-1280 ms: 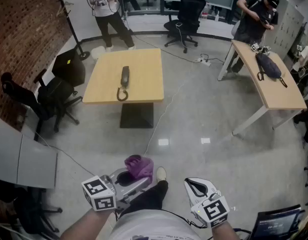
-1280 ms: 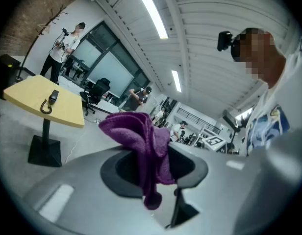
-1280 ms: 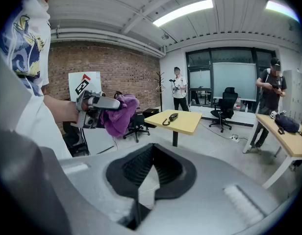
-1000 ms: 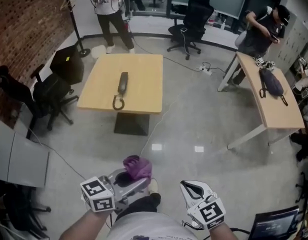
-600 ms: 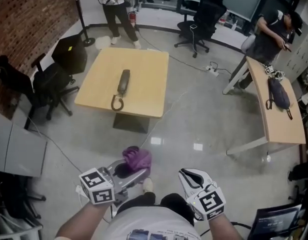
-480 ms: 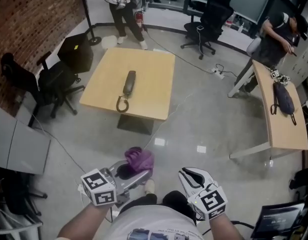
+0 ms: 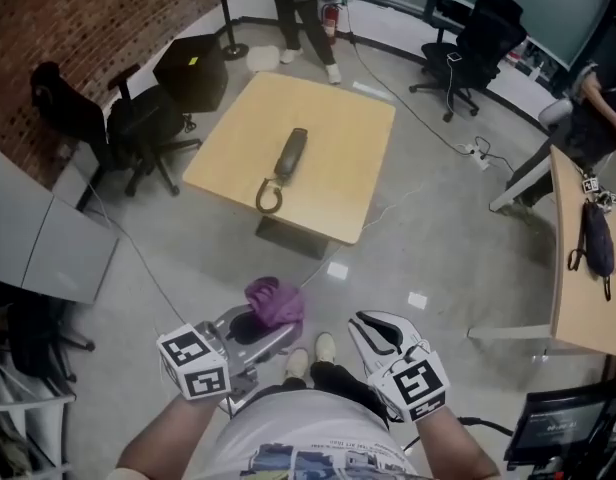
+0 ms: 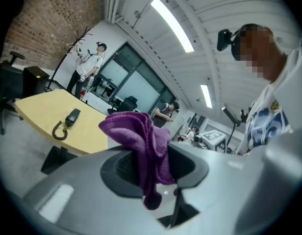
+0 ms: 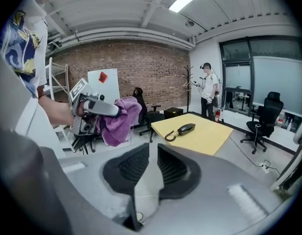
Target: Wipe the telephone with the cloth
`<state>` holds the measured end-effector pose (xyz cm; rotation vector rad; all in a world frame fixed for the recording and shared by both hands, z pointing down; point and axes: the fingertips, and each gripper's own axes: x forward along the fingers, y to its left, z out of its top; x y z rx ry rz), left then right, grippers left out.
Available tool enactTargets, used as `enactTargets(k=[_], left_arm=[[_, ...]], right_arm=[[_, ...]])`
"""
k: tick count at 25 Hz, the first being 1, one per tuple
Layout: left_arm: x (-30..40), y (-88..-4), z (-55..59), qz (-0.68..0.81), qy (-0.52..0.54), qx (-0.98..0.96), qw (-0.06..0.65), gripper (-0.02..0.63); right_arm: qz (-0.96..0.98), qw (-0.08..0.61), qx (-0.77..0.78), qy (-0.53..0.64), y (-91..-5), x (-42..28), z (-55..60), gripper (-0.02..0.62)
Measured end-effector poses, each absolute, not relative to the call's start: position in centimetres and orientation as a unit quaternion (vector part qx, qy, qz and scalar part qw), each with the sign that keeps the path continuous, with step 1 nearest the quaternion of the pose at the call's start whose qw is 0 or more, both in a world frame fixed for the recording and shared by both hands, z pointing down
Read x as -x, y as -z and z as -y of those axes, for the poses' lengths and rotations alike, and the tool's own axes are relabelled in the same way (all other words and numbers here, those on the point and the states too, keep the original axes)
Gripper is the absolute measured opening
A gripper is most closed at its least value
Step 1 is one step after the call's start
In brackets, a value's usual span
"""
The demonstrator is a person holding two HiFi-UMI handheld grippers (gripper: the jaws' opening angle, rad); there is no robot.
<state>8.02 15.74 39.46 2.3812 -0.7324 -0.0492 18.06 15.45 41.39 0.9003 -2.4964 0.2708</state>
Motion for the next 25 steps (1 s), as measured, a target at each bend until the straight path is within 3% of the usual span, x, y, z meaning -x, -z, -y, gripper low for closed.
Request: enactTargets(k=[13, 25], left_arm=[[-8.5, -38.1, -10.0, 0.349, 0.020, -0.888, 0.299, 0.146], [-1.6, -39.2, -0.3, 0.299, 0.017, -0.905, 0.301, 0.147]], right_arm=[[0.923, 0.224, -0.294, -0.107, -43.1, -19.5, -5.9, 0.104], [0.875, 0.245, -0.376, -0.180, -47.8, -14.5, 4.1, 0.144]])
